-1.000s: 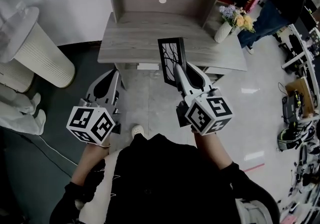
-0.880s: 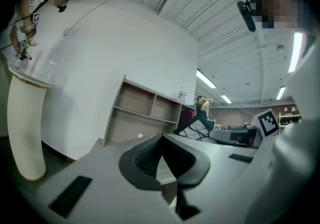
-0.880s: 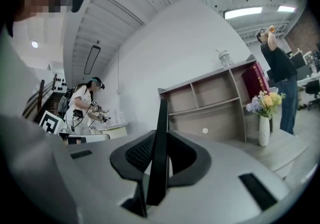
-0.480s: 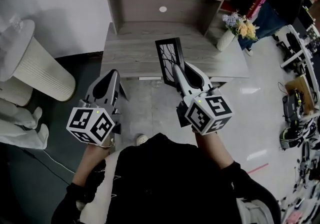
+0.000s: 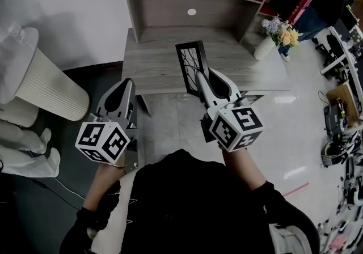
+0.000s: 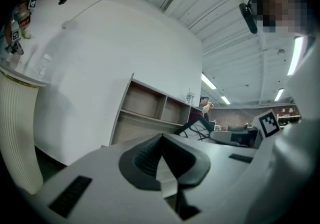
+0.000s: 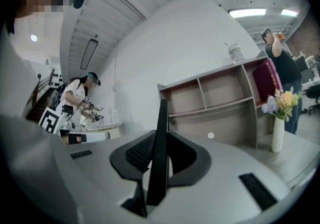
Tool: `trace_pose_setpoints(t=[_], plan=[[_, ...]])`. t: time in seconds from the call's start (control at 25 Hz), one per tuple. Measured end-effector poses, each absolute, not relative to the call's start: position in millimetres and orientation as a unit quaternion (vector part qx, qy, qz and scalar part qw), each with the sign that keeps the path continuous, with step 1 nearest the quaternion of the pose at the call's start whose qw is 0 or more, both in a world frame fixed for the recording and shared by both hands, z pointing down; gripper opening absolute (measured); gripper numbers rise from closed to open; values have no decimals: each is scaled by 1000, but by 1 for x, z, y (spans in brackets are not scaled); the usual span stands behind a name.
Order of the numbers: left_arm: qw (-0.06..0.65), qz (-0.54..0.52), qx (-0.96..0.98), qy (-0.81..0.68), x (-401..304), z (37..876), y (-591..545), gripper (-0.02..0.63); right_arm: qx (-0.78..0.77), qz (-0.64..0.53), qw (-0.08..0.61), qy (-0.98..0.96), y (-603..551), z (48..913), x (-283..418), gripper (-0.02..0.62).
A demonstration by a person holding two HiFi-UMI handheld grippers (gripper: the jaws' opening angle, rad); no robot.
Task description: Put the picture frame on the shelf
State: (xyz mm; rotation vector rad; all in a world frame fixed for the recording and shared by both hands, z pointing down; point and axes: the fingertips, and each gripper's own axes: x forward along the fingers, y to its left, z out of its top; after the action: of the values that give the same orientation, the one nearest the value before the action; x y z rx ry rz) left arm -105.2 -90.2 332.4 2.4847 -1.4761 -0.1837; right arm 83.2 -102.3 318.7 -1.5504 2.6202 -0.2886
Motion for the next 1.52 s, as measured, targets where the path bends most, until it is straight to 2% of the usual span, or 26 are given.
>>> trace_pose_setpoints(t=[0.16,1.0,1.52], plan=[[125,-69,854,-500,-108,332,-99,12,-513,-71,24,855,-103,318,77,74],[119,-65,866,-482,-102,326,-102,12,-518,-113,49,846,-107,314,85,74],[132,-73,849,-506,-135,335,-114,12,-512,-119,38,850,-134,319,68,74]])
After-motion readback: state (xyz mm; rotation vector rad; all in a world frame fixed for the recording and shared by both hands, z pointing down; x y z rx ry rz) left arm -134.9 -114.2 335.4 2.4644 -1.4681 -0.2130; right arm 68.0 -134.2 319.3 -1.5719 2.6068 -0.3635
